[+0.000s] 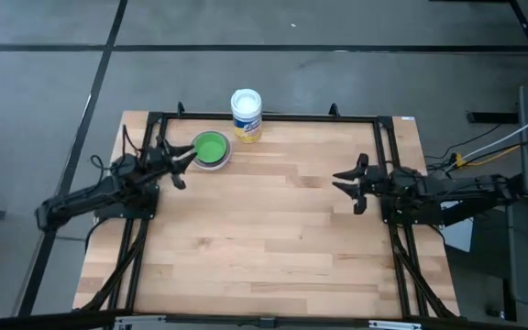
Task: Nest bowls inside each other
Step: Return to Home Position
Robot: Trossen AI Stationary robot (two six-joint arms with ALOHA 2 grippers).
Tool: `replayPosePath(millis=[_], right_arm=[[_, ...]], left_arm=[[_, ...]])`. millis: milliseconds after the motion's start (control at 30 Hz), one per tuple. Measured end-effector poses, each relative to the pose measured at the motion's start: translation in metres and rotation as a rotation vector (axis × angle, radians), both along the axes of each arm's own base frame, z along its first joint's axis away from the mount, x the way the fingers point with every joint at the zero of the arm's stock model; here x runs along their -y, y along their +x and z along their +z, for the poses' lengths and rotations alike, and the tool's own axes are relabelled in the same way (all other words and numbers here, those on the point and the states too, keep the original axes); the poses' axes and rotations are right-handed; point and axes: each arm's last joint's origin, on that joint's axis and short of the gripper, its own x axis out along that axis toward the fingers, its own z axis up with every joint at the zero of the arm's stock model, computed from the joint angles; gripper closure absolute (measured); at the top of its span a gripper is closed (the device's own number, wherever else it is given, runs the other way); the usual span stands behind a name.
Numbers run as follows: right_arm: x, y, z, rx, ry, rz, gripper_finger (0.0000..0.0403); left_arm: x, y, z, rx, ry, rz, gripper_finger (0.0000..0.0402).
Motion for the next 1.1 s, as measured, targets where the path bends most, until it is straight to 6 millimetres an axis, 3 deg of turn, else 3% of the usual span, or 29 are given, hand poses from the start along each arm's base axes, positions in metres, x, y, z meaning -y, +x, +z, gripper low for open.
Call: replayPosePath(millis=[133, 333, 467, 767, 1100], right_arm=[[0.004, -0.002, -0.016, -0.04, -0.061, -0.143, 0.0281], [0.008, -0.003, -0.015, -0.055, -0.122, -0.187, 0.0292], [0.01, -0.005, -0.023, -0.134, -0.106, -0.132, 0.0301], [0.011, -0.006, -0.016, -0.04, -0.034, 0.054, 0.0321], [0.015, -0.007, -0.018, -0.057, 0.008, -0.077, 0.0341]], left_arm=[[0.011, 0.004, -0.002, -0.049, 0.024, 0.036, 0.0297], [0.025, 0.007, -0.008, -0.138, 0.042, 0.064, 0.0315], [0.031, 0.009, -0.012, -0.182, 0.046, 0.054, 0.032], [0.032, 0.009, -0.014, -0.188, 0.018, 0.022, 0.032], [0.031, 0.009, -0.015, -0.102, -0.156, 0.071, 0.0321]])
